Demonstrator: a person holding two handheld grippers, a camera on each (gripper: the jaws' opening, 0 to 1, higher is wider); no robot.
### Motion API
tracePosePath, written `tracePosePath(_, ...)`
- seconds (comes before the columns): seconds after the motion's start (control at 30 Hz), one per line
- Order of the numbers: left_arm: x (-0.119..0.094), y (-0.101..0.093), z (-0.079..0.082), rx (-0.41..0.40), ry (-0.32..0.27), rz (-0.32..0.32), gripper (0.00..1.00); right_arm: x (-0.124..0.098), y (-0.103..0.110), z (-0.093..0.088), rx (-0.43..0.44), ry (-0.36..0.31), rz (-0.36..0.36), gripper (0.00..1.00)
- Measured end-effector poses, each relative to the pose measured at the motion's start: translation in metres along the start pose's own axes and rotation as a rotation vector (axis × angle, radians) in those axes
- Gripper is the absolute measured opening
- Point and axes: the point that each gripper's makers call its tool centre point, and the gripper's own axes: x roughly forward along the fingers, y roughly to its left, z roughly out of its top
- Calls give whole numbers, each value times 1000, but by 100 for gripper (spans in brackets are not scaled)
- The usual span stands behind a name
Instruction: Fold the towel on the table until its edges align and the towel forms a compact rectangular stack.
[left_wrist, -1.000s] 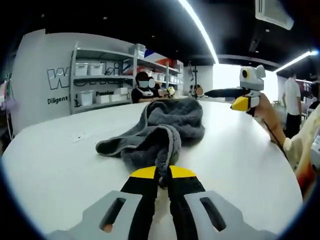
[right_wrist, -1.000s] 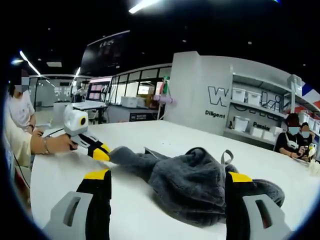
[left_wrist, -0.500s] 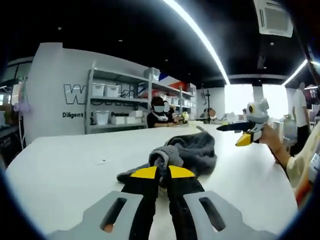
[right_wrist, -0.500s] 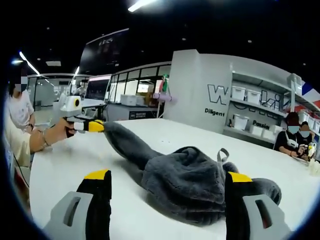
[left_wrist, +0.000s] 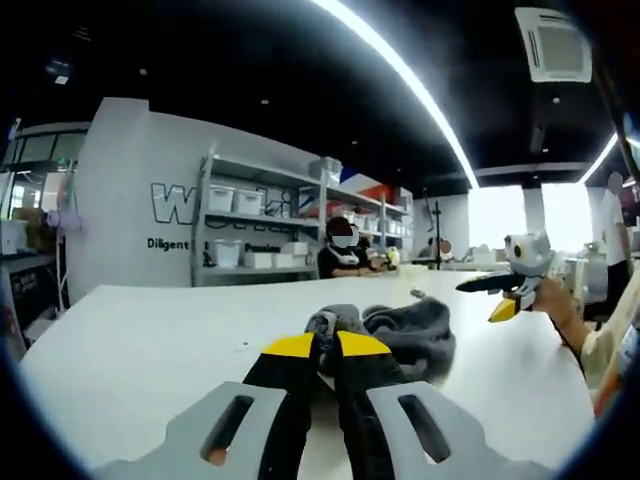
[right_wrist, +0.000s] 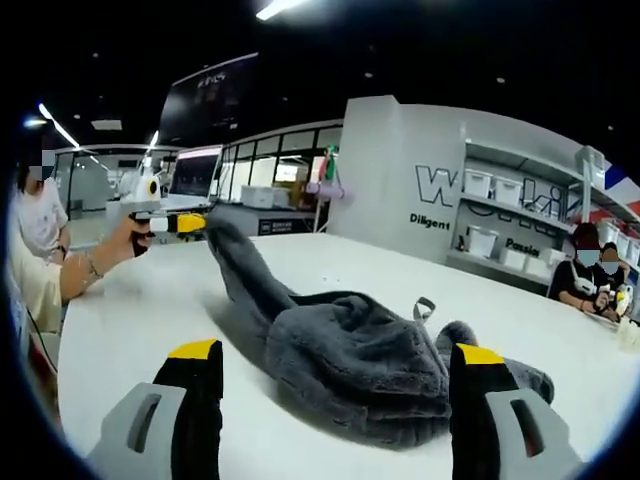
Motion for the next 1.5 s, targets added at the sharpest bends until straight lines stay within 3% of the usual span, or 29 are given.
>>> tracePosePath(0.63, -9, 40, 39, 42, -15, 87, 5, 2, -1, -4, 7, 16, 3, 96)
tracePosePath(1.0, -2, 46, 80, 124, -24, 87, 5, 2, 0, -5, 11, 17, 8, 96)
tracePosePath(1.5, -5, 55, 123, 204, -54, 112, 5, 1, 2, -5, 5, 22, 10, 96)
